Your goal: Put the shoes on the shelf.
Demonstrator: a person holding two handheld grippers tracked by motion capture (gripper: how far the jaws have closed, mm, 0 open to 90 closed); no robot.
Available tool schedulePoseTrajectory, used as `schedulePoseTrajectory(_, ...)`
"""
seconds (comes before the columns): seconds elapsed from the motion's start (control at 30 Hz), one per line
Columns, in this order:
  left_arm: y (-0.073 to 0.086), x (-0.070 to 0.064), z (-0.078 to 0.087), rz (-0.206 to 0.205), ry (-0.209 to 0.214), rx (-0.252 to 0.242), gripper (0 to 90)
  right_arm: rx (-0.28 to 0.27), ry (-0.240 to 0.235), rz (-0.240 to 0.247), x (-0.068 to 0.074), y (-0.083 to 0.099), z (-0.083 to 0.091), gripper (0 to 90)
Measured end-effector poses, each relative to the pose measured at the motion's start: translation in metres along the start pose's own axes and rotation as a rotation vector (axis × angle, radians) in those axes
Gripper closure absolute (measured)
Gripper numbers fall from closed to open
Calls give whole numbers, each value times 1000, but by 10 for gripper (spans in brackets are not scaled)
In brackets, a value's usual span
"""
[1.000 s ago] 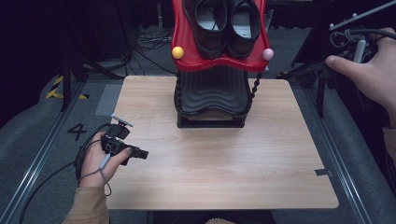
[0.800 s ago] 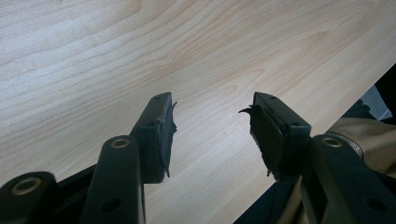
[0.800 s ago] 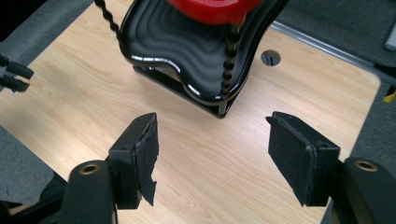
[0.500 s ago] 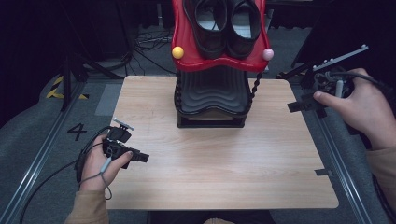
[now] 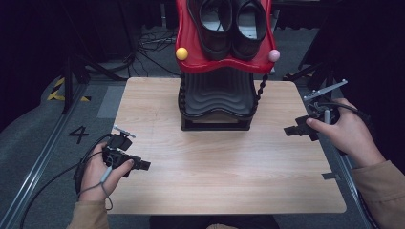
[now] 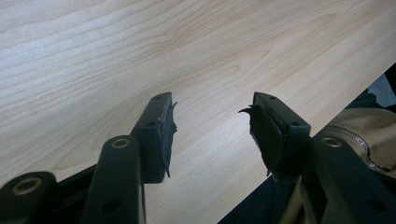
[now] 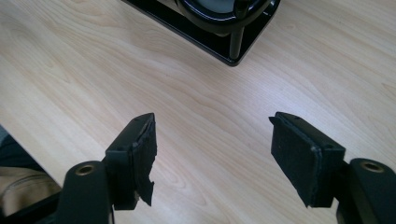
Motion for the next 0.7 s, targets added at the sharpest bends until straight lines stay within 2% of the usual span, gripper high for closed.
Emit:
schedulePoseTrajectory(0.17,1,-3,-3,-5,1,14,500,-9,-31,-2,-1,10,-13,307)
schedulePoseTrajectory(0.3,0,-8,-3,-16,-11,14,500,-8,-29,14,-7,20,-26,303)
schedulePoseTrajectory(0.43,-1,-10,-4,-27,-21,14,499,-31,-56,12,-8,27,-34,298)
schedulePoseTrajectory(0.47,-2,-10,-4,-33,-18,12,499,-35,-72,11,-8,32,-41,297)
schedulePoseTrajectory(0.57,-2,-8,-5,-29,-16,10,500,-43,-79,23,-9,36,-46,297)
schedulePoseTrajectory(0.7,-4,-8,-9,-27,-21,10,500,-52,-121,29,-9,42,-59,291)
Point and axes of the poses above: each handheld gripper's, and its own axes: z roughly backward along the jaws, y roughly out of its underside, x roughly to its left, the point moved 8 cm from there along -z, roughly forward along the jaws, and after that the axes turned 11 degrees about -y, right-handed, at the moved point
